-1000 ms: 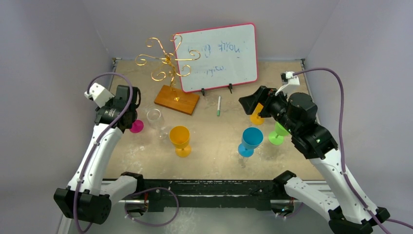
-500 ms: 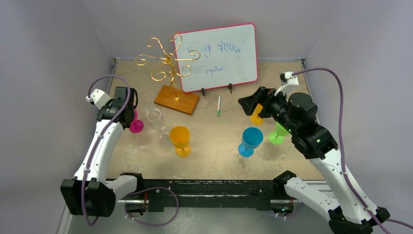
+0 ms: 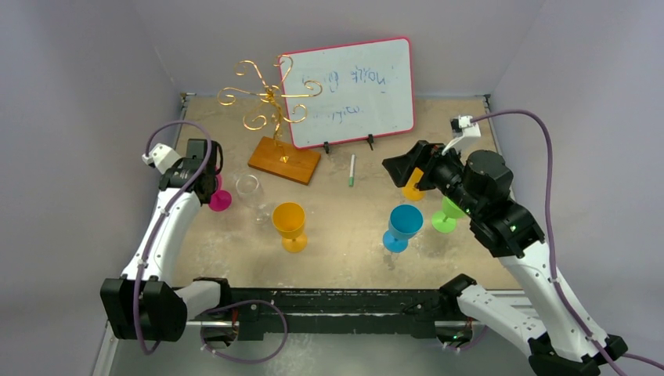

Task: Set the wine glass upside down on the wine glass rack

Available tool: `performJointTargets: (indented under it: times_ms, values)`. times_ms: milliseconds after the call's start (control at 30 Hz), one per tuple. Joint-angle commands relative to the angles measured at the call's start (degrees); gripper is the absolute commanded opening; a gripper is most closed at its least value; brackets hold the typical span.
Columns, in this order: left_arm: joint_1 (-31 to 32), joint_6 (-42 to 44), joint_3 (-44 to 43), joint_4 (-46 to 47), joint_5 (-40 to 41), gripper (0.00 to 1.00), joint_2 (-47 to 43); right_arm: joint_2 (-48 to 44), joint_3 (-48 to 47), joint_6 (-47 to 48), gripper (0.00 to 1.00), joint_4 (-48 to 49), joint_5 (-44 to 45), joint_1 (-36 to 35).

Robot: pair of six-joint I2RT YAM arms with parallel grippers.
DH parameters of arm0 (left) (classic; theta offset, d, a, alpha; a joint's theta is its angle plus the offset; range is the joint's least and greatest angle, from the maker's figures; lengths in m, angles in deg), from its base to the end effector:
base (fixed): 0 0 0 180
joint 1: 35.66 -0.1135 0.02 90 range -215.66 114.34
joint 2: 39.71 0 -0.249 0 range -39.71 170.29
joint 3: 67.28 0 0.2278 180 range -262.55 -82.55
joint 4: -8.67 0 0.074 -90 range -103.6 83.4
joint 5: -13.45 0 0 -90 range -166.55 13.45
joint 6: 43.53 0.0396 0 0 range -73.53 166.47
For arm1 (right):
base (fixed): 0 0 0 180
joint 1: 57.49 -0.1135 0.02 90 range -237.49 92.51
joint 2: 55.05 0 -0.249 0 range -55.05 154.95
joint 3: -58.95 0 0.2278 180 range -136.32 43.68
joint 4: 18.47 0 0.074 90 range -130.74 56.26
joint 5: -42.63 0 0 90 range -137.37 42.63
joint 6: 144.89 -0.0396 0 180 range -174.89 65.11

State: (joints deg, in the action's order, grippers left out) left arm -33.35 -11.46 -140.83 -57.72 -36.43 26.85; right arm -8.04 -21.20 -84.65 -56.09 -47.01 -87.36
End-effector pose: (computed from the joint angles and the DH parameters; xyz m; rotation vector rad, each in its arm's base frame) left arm 0.2010 0.0174 0.2799 -1.2836 1.9382 0.4131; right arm 0.1338 0.0766 0.4113 0.0033 1.7089 0.7811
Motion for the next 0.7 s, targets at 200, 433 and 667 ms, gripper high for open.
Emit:
performJointTargets:
  times_ms: [200,433,667]
  values:
    - [-0.5,-1.1,-4.6,3.6,-1.1,0.42,-6.2,-0.8,0.5,1.5,0.95,3.6,-1.0,0.2]
    - [-0.5,-1.3,-4.5,4.6,-1.0,0.42,-1.7,-0.4,-0.7,1.6,0.95,4.2,-1.8,0.2]
    - [-0.9,-1.2,-3.1,7.1,-1.5,0.37,1.5,-2.0,-0.4,2.0,0.93,4.9,-2.5,0.3]
